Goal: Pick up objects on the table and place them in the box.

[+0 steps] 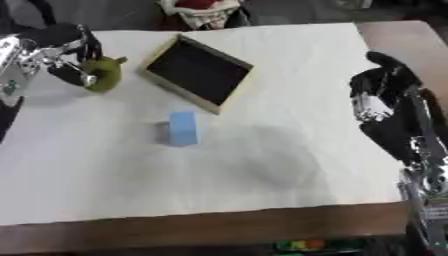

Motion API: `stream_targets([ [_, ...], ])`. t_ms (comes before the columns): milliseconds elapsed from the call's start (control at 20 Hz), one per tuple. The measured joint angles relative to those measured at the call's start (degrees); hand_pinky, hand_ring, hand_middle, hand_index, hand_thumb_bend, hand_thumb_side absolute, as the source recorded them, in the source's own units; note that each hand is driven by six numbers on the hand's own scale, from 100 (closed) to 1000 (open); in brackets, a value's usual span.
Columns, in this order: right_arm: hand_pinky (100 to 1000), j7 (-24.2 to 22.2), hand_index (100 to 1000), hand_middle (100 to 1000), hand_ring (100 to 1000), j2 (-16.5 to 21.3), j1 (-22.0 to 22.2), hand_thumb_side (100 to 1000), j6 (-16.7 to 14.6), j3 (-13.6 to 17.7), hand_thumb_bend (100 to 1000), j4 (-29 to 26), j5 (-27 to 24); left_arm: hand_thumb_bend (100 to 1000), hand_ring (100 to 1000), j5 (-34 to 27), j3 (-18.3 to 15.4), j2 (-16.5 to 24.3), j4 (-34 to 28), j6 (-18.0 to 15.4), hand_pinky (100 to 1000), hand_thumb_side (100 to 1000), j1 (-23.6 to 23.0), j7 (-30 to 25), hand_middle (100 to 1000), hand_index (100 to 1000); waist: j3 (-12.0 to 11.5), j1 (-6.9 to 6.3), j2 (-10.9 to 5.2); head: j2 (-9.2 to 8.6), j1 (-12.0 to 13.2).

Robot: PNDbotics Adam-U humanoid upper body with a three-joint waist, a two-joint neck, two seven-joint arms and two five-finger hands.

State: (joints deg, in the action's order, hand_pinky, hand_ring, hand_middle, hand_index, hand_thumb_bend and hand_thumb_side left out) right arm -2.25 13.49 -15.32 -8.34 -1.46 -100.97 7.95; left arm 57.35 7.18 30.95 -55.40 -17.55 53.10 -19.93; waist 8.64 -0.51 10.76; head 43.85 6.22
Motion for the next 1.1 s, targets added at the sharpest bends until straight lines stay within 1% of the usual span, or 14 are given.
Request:
stream_targets([
  [200, 693, -0.02, 876, 599, 678, 0.00, 0.00, 444, 0.01, 0.00, 100, 0.01, 0.00, 220, 460, -1.77, 0.55, 0.18, -3.04, 0.88, 607, 103, 1.22, 1.16, 420, 579, 0.37, 0.00, -0.10, 0.00, 0.15],
  [300, 693, -0.06, 875, 598, 678, 0.00, -0.01, 445, 0.00, -0.01, 100, 0.01, 0.00, 216, 470, -1.85, 0.84, -0.07, -3.34, 1.52, 608, 104, 1.65, 2.54, 430, 591, 0.67, -0.01, -0.11, 0.00, 0.26],
  [350, 693, -0.11, 875, 598, 678, 0.00, -0.02, 445, -0.04, -0.02, 100, 0.01, -0.01, 198, 479, -1.84, 0.90, -0.45, -3.29, 1.82, 605, 107, 1.83, 3.39, 440, 601, 0.80, 0.00, -0.11, 0.00, 0.29],
  [550, 693, -0.42, 875, 598, 677, -0.02, -0.31, 444, -0.13, -0.40, 100, 0.02, -0.05, 181, 491, -1.60, 1.01, -3.31, -0.68, 3.37, 601, 111, 2.97, 7.91, 451, 613, 1.79, -0.01, -0.11, 0.00, 0.78],
  [800, 693, -0.80, 875, 598, 677, -0.08, -0.75, 446, -0.19, -0.73, 100, 0.02, -0.20, 196, 531, -0.58, 1.17, -6.96, 3.17, 4.35, 620, 111, 3.96, 13.69, 487, 652, 3.10, -0.11, 0.24, 0.00, 1.31],
  [1000, 692, -0.99, 875, 598, 677, -0.09, -0.81, 446, -0.20, -0.89, 100, 0.02, -0.32, 220, 560, 1.03, 1.57, -8.62, 4.89, 4.24, 638, 117, 3.98, 15.15, 530, 690, 3.53, -0.28, 0.39, 0.00, 1.52],
  [1100, 692, -1.04, 875, 598, 676, -0.09, -0.81, 447, -0.21, -0.92, 100, 0.02, -0.36, 240, 592, 2.07, 1.70, -9.00, 5.46, 4.21, 655, 120, 3.98, 15.17, 585, 741, 3.55, -0.41, 0.39, 0.00, 1.55],
])
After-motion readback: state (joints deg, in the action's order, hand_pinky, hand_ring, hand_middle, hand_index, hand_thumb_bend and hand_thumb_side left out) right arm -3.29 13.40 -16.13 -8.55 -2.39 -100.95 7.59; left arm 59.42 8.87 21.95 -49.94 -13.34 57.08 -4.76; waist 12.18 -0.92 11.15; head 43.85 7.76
